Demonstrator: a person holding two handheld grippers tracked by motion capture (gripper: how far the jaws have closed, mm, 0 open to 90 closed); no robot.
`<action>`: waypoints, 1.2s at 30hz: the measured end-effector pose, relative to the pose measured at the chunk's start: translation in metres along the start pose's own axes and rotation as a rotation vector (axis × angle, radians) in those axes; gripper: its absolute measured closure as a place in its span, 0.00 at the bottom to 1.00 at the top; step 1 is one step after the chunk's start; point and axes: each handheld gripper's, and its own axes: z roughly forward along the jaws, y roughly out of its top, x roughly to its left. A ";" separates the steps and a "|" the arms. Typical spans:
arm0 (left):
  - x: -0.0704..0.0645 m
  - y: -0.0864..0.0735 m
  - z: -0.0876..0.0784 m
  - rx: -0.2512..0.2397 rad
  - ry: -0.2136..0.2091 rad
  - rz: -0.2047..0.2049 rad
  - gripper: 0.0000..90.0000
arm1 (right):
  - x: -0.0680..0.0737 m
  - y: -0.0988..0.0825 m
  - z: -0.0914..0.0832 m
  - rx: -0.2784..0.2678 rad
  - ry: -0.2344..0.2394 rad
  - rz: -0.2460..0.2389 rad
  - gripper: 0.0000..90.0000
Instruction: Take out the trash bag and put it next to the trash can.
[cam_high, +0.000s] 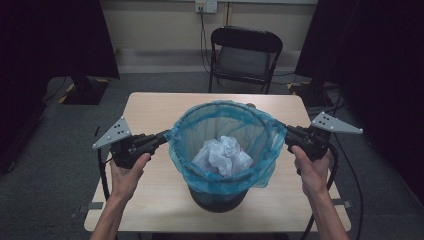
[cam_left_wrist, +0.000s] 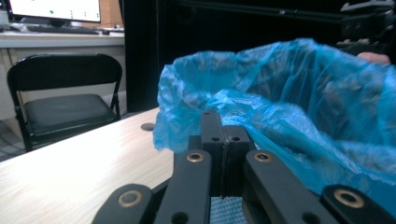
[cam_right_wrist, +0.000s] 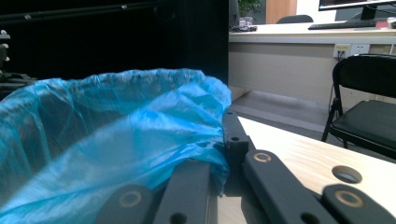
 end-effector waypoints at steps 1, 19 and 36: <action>0.000 0.001 0.000 -0.004 -0.004 0.001 1.00 | 0.000 0.002 0.001 -0.005 0.011 0.009 1.00; -0.016 0.031 0.017 -0.005 -0.031 0.034 1.00 | 0.012 0.030 0.016 -0.032 0.102 0.024 1.00; -0.062 0.106 0.055 -0.101 -0.190 0.070 1.00 | 0.071 0.097 0.032 -0.092 0.304 -0.053 0.90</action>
